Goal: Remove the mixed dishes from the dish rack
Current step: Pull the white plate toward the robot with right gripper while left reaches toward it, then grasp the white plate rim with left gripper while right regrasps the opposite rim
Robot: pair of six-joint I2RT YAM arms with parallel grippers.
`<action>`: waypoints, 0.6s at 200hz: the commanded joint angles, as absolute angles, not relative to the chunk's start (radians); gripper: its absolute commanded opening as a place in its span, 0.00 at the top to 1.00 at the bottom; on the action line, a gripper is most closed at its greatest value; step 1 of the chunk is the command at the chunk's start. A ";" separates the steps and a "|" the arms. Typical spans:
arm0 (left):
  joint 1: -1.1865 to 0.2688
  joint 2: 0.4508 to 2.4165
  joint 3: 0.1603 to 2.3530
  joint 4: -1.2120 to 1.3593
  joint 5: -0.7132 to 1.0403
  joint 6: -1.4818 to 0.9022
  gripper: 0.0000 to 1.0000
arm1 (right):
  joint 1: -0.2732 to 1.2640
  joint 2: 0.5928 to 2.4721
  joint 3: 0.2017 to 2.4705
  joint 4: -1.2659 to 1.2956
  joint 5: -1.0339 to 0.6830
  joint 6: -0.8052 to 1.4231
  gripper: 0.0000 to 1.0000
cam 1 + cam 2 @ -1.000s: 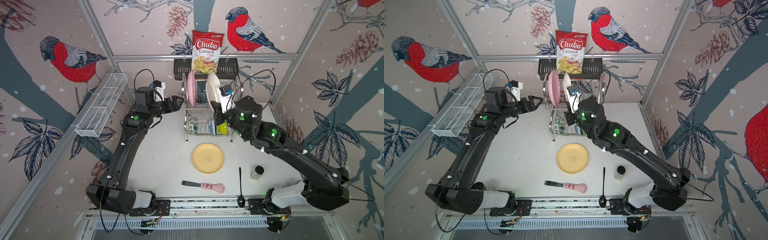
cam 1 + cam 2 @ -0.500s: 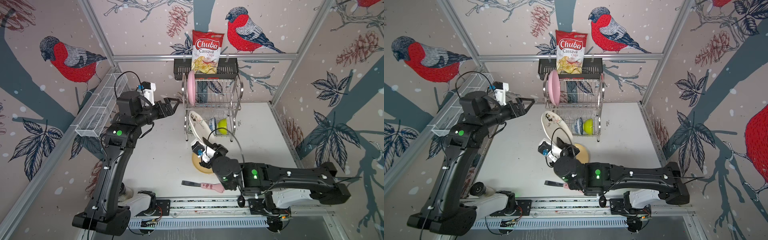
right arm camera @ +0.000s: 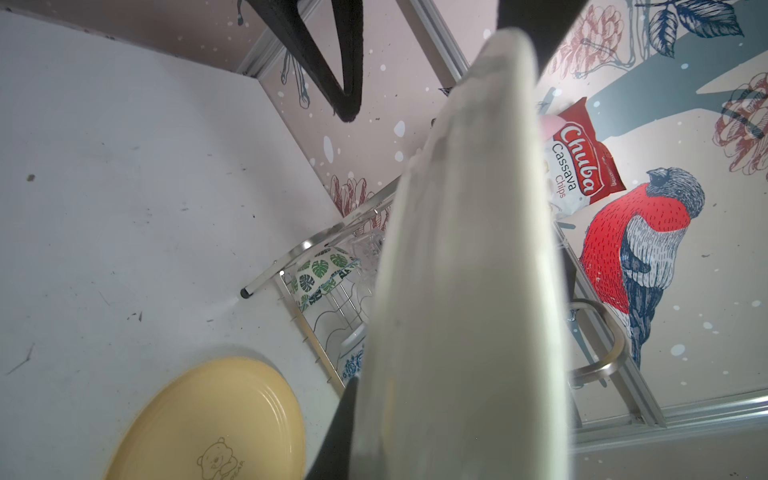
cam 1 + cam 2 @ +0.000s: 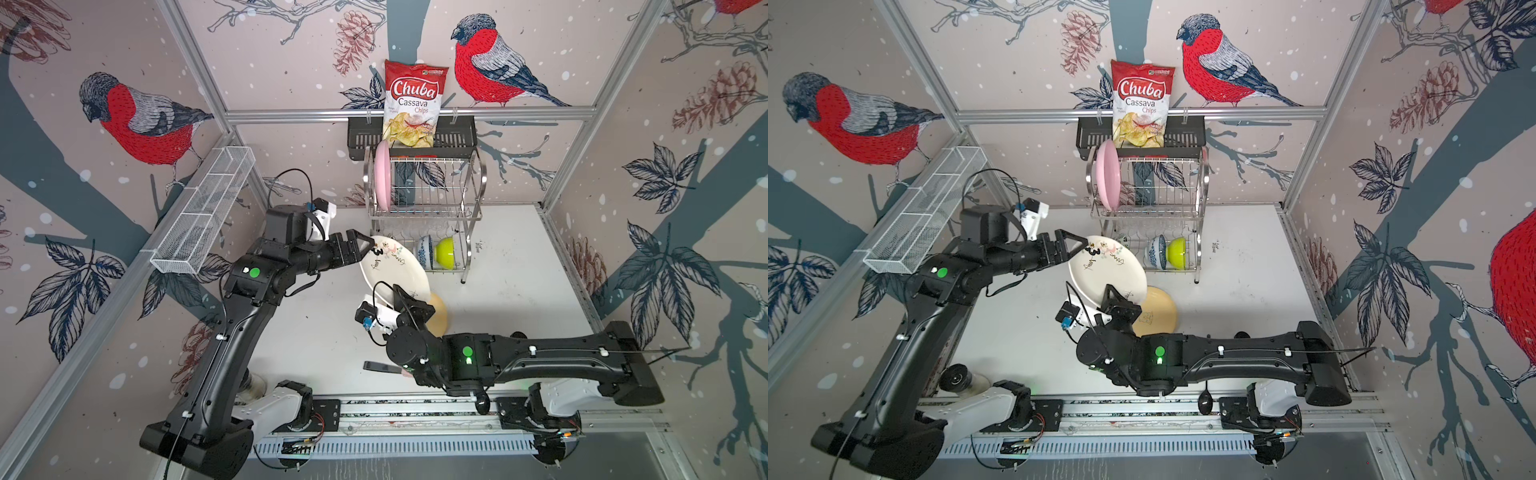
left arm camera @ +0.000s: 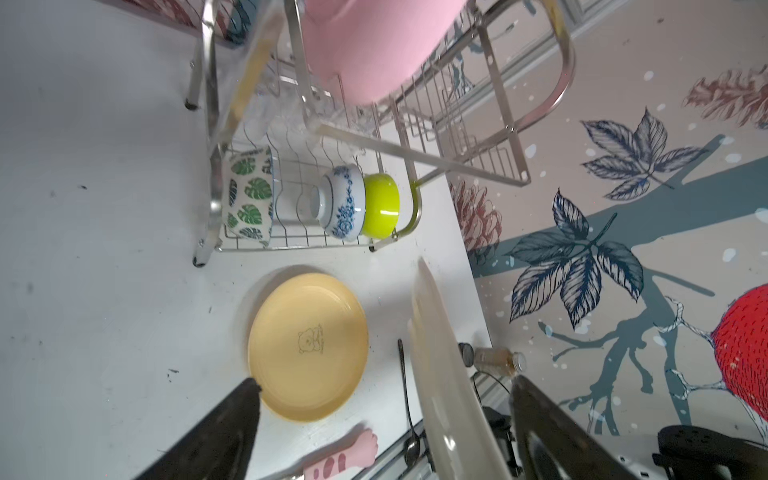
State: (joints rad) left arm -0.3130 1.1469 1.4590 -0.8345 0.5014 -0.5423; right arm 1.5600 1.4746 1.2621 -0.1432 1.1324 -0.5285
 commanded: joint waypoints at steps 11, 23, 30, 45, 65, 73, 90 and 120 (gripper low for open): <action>-0.341 1.184 1.432 -0.831 0.535 -0.526 0.17 | 1.534 1.486 1.273 -0.016 1.167 -0.581 1.00; -0.349 1.199 1.427 -0.813 0.549 -0.531 0.21 | 1.525 1.494 1.278 -0.006 1.166 -0.605 1.00; -0.358 1.207 1.423 -0.802 0.557 -0.532 0.24 | 1.519 1.497 1.276 0.005 1.168 -0.622 1.00; -0.376 1.223 1.423 -0.791 0.563 -0.535 0.30 | 1.505 1.501 1.264 0.050 1.168 -0.668 1.00; -0.396 1.234 1.418 -0.791 0.549 -0.538 0.44 | 1.490 1.516 1.255 0.114 1.181 -0.735 1.00; -0.403 1.235 1.414 -0.787 0.543 -0.540 0.49 | 1.485 1.521 1.254 0.125 1.186 -0.754 1.00; -0.408 1.239 1.405 -0.787 0.542 -0.540 0.58 | 1.475 1.529 1.246 0.157 1.191 -0.792 1.00; -0.414 1.241 1.383 -0.793 0.542 -0.535 0.77 | 1.462 1.541 1.244 0.196 1.186 -0.827 1.00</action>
